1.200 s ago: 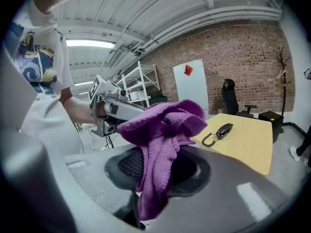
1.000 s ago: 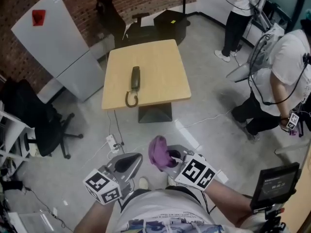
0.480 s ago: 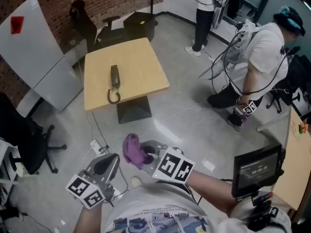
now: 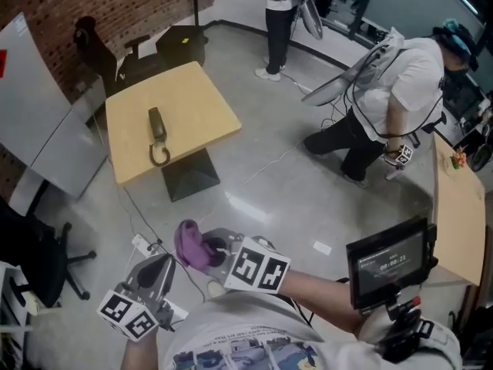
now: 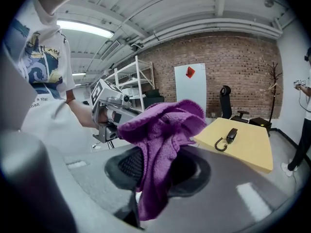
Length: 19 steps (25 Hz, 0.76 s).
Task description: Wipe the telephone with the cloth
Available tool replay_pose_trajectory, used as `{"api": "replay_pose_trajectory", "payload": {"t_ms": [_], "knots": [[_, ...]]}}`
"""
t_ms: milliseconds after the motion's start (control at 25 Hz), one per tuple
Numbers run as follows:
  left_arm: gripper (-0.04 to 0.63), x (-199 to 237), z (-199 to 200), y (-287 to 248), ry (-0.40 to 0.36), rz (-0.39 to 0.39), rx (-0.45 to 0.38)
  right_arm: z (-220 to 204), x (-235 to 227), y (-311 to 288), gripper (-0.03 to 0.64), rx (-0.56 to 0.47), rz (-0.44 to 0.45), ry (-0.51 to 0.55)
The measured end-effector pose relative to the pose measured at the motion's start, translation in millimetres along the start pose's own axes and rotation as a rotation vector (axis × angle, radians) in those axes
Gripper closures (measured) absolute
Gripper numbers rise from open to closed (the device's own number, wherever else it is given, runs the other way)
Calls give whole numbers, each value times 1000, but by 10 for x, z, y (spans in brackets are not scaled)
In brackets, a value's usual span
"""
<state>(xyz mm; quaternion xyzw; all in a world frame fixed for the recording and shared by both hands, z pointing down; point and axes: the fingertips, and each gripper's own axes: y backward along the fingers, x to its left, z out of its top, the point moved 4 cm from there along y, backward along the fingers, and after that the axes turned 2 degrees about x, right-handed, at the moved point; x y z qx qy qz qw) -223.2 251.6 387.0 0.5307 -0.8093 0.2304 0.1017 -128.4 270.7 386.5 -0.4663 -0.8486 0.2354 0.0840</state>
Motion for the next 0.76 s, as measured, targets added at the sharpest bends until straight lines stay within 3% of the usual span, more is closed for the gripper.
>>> {"api": "replay_pose_trajectory", "payload": {"t_ms": [760], "knots": [[592, 115, -144, -13, 16, -85, 43, -35, 59, -149, 503, 50, -52, -15]]}}
